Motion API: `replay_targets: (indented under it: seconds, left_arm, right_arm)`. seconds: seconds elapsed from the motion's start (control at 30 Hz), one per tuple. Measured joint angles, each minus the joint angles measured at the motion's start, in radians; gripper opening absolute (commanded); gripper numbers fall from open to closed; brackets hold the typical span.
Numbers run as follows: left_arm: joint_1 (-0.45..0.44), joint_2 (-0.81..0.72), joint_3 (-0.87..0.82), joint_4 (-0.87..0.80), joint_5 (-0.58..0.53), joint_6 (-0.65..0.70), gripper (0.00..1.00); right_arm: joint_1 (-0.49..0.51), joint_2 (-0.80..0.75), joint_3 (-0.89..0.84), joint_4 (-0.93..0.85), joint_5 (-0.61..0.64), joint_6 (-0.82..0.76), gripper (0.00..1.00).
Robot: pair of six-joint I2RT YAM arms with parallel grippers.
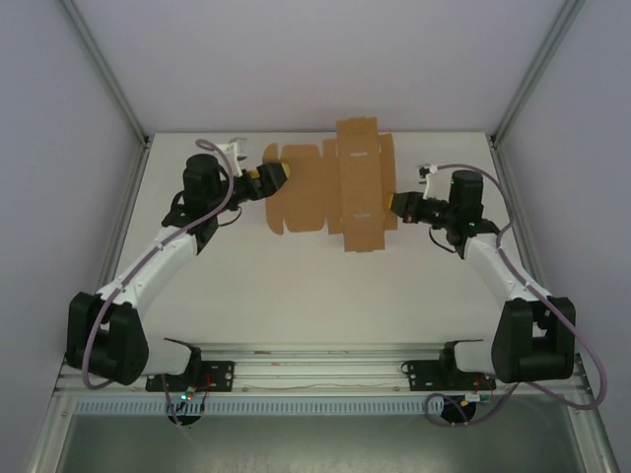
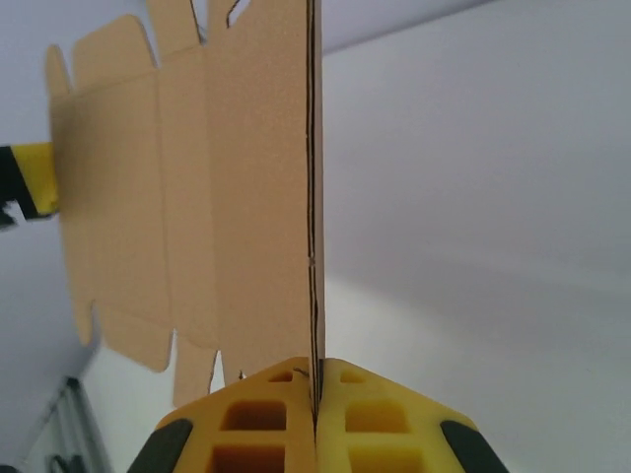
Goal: Assemble paper box
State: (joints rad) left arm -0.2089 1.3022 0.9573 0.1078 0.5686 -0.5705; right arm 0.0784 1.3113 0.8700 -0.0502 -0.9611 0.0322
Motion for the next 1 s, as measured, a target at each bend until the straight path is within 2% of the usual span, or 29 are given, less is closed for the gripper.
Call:
replay_targets:
  seconds: [0.07,0.17,0.33,0.43,0.53,0.73,1.0]
  left_arm:
    - [0.0,-0.034,-0.042,-0.093,-0.142,0.028,1.0]
    - [0.001,-0.053,-0.089,-0.198,-0.277,0.057,1.0]
    - [0.002,-0.064,-0.117,-0.291,-0.349,0.079,1.0]
    - [0.002,-0.066,-0.12,-0.273,-0.31,0.077,1.0]
    - [0.002,-0.047,-0.122,-0.221,-0.216,0.067,1.0]
    - [0.002,0.08,-0.071,-0.137,-0.016,0.023,1.0]
    - [-0.016,0.209,0.119,-0.133,0.105,0.012,1.0]
  right_arm:
    - [0.044,0.03,0.029,-0.07,0.077,-0.071,0.0]
    - [0.111,0.126,0.091,-0.158,0.208,-0.162,0.0]
    - [0.252,0.252,0.131,-0.2,0.52,-0.342,0.0]
    - [0.367,0.273,0.129,-0.172,0.713,-0.503,0.0]
    - [0.462,0.274,0.098,-0.06,0.842,-0.668,0.0]
    - [0.541,0.276,-0.023,0.214,0.993,-0.946,0.0]
    - [0.648,0.388,-0.035,0.453,1.15,-1.261,0.0]
